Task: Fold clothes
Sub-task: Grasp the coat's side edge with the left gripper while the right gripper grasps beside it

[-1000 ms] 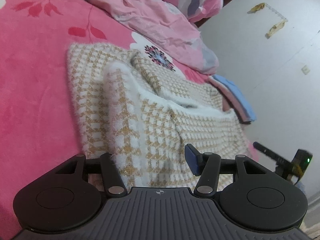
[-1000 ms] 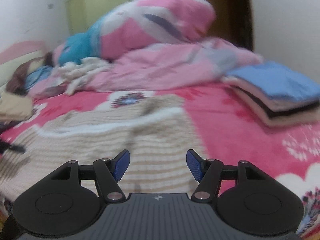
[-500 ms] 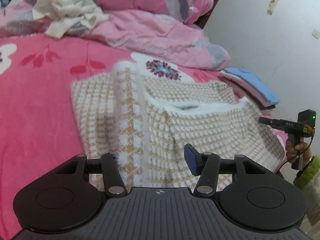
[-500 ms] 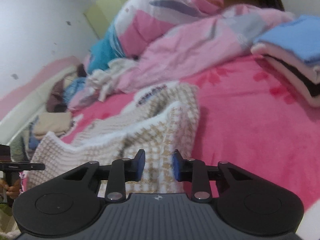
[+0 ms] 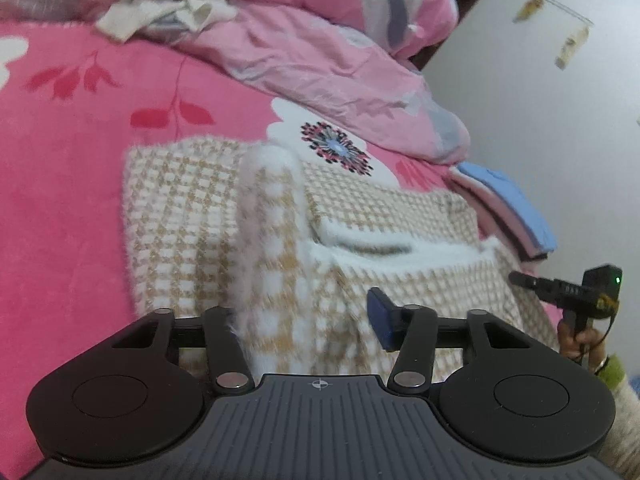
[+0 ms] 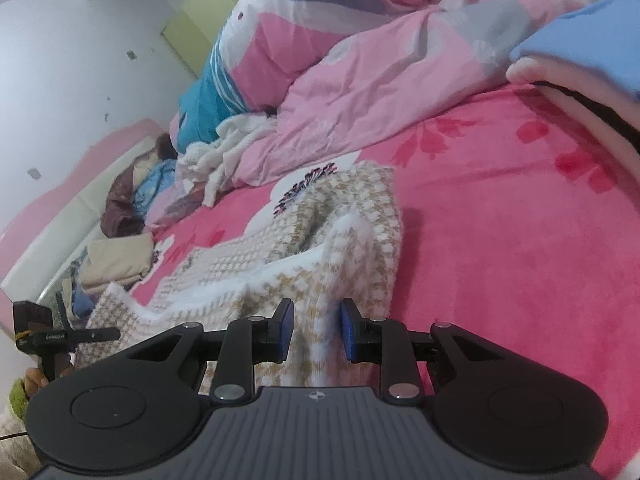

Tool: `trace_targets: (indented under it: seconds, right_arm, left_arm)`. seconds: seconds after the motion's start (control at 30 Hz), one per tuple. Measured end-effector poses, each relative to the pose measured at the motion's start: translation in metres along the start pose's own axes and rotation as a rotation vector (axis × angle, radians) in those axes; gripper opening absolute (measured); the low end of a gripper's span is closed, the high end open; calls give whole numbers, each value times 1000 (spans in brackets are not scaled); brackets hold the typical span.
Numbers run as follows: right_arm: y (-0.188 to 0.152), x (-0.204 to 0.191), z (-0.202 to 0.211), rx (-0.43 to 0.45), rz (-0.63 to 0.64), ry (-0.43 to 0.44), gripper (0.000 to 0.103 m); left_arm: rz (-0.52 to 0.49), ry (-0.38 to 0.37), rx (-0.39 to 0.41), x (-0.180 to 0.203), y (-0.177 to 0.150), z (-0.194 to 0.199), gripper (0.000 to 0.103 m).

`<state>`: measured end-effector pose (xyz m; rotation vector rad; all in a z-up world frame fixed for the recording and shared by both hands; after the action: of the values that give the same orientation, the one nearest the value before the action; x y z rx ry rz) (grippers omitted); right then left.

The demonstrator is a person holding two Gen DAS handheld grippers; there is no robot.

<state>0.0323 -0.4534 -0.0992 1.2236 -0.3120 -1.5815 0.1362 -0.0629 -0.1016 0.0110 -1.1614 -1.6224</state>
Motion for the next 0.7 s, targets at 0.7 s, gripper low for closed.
trace_targets:
  seconds: [0.7]
  right_arm:
    - [44,-40,43,247,144,-143,6]
  left_arm:
    - [56,-22,190,-10,30,30,6]
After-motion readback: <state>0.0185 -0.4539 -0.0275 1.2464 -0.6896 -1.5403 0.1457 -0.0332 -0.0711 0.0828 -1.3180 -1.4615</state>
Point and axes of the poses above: each gripper's, at about its wrist camera, not at the fingertips, and z roughly against the way its jaws point, x to its right, y to its top, the point moved 9 cm from there along -z, roughly the way its jaws point, and after that the axes turned 5 degrees about x, right-handed, at the moved point
